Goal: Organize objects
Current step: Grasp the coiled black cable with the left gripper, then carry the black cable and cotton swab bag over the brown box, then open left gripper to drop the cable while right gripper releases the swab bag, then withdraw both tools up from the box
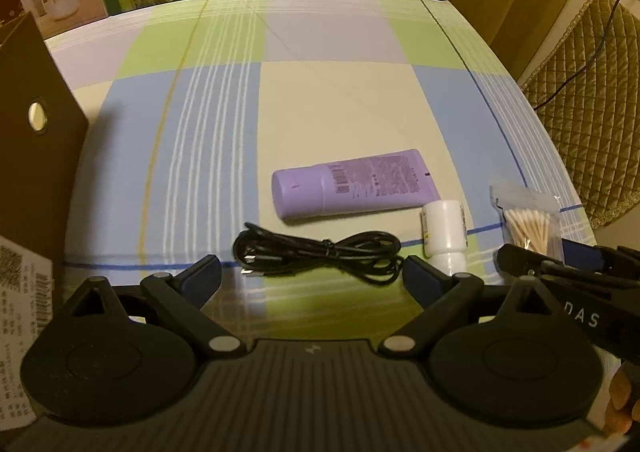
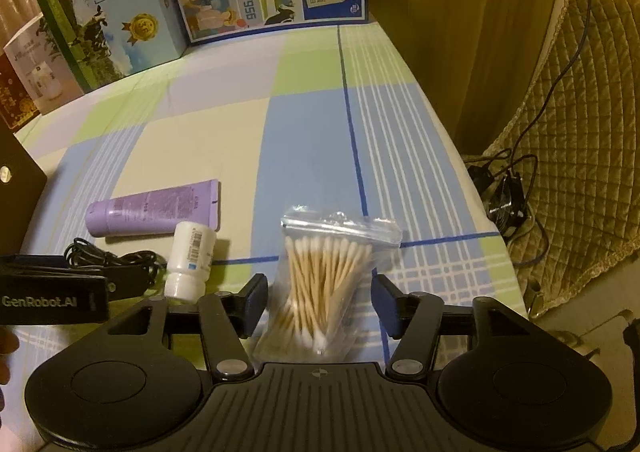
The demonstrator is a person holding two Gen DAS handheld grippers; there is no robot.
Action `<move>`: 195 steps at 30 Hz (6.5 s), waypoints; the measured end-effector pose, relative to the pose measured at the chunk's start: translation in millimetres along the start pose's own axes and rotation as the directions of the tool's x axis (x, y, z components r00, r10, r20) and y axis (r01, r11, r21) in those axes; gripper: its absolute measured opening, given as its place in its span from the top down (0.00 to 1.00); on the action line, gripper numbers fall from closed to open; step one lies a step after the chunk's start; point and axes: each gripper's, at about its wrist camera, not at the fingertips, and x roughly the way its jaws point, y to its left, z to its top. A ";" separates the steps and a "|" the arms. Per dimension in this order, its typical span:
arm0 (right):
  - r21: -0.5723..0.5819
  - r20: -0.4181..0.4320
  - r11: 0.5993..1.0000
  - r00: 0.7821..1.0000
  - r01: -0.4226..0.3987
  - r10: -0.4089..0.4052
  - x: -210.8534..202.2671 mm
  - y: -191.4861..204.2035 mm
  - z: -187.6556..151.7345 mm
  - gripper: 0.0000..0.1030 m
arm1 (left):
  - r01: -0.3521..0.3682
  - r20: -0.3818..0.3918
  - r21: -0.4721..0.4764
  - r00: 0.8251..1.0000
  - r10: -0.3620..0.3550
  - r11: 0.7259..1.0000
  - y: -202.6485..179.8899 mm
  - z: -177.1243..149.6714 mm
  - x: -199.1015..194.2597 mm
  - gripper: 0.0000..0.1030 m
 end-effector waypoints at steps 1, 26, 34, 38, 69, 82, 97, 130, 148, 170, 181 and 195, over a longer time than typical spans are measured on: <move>-0.003 0.002 1.000 1.000 0.002 -0.002 1.4 -0.1 0.7 0.46 | -0.005 -0.001 0.004 1.000 0.005 1.000 -0.6 0.3 2.4 0.06; -0.076 0.006 0.997 1.000 0.029 -0.029 7.9 9.2 1.4 0.44 | -0.073 -0.007 -0.081 0.997 0.072 0.994 1.7 4.7 11.4 0.07; -0.120 -0.003 0.993 1.000 0.007 -0.007 0.4 9.9 -5.4 0.74 | -0.079 -0.007 -0.059 0.997 0.079 0.995 14.3 -10.5 1.9 0.08; -0.123 -0.025 0.992 1.000 -0.017 0.014 -8.6 10.2 -14.0 0.76 | -0.080 -0.022 -0.048 0.997 0.079 0.996 22.5 -24.8 -8.7 0.08; -0.140 -0.009 0.931 0.941 -0.337 0.339 -149.4 100.2 -64.5 0.79 | 0.030 0.136 -0.021 0.990 -0.027 0.999 76.6 -109.2 -185.0 0.09; -0.253 0.007 0.860 0.888 -0.443 0.460 -164.4 204.5 -63.7 0.79 | -0.050 0.213 -0.137 0.974 0.079 0.989 169.1 -131.2 -246.7 0.09; -0.304 0.034 0.819 0.854 -0.486 0.520 -149.7 303.9 -35.7 0.79 | -0.124 0.256 -0.204 0.950 0.176 0.971 252.5 -120.9 -269.4 0.09; -0.210 -0.024 0.873 0.895 -0.440 0.445 -27.6 385.1 54.6 0.79 | -0.187 0.162 -0.166 0.963 0.214 0.968 345.5 8.1 -160.5 0.09; -0.173 -0.074 0.887 0.904 -0.428 0.421 11.6 392.2 68.3 0.79 | -0.197 0.101 -0.161 0.972 0.214 0.967 371.0 33.2 -106.5 0.08; -0.175 0.020 0.884 0.896 -0.434 0.443 6.7 396.0 71.5 0.33 | -0.209 0.101 -0.191 0.968 0.231 0.959 389.5 26.8 -120.5 0.01; -0.274 0.009 0.876 0.910 -0.397 0.415 -19.9 388.8 61.3 0.08 | -0.196 0.121 -0.186 0.968 0.220 0.963 383.8 12.3 -146.9 0.01; -0.266 -0.001 0.878 0.911 -0.398 0.412 -52.7 373.4 45.0 0.02 | -0.158 0.127 -0.191 0.975 0.184 0.969 368.5 -11.9 -187.3 0.01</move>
